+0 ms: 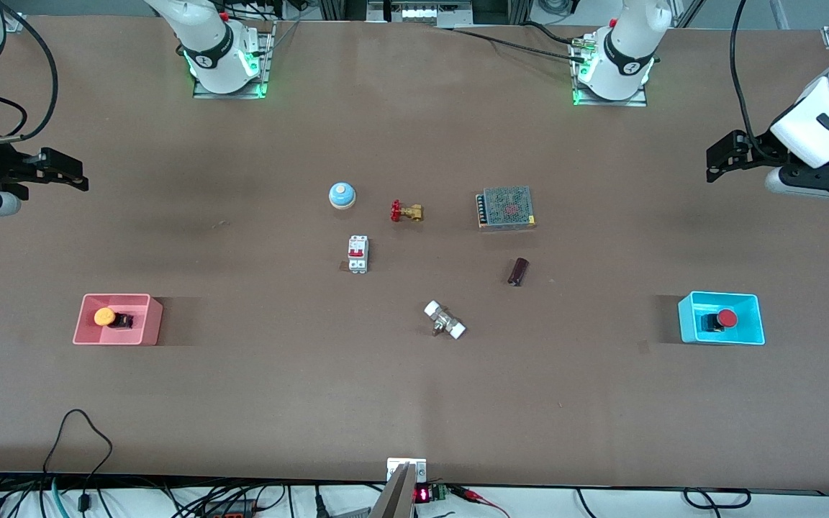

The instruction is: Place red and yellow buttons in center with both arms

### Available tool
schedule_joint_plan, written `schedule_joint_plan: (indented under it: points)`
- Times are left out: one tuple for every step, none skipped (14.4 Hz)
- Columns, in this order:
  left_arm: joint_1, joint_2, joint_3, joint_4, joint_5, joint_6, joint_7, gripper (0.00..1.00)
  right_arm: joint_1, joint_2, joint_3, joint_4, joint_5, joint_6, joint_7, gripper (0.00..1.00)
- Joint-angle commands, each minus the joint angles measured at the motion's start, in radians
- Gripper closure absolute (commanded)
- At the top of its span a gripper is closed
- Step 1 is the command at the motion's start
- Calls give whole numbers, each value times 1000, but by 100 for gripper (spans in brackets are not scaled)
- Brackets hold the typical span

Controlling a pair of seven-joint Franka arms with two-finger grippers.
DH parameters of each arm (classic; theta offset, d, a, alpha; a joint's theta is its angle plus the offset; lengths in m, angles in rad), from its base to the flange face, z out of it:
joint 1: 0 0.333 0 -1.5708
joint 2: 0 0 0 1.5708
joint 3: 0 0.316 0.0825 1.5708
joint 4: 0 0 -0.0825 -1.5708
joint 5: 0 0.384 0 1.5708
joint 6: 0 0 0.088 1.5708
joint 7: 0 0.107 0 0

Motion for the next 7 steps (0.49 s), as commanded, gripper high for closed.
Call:
schedule_joint_plan:
  points:
    - [5,-3,-2,17,-17,-24,19,0,-1,6,3,17,-12,-1,14,0]
    - [5,-3,-1,17,-17,-24,19,0,1,6,3,17,-12,1,12,0]
    - [5,-3,-1,17,-17,-28,19,0,1,6,3,17,-12,1,12,0]
    - [5,-3,-1,17,-17,-28,19,0,1,6,3,17,-12,1,12,0]
    - [5,-3,-1,17,-17,-28,19,0,-1,7,3,16,-12,1,14,0]
    - [5,-3,-1,17,-17,-28,19,0,-2,9,3,16,-12,4,12,0]
    - [5,-3,-1,17,-17,-28,14,0,-6,10,3,13,-12,20,5,0]
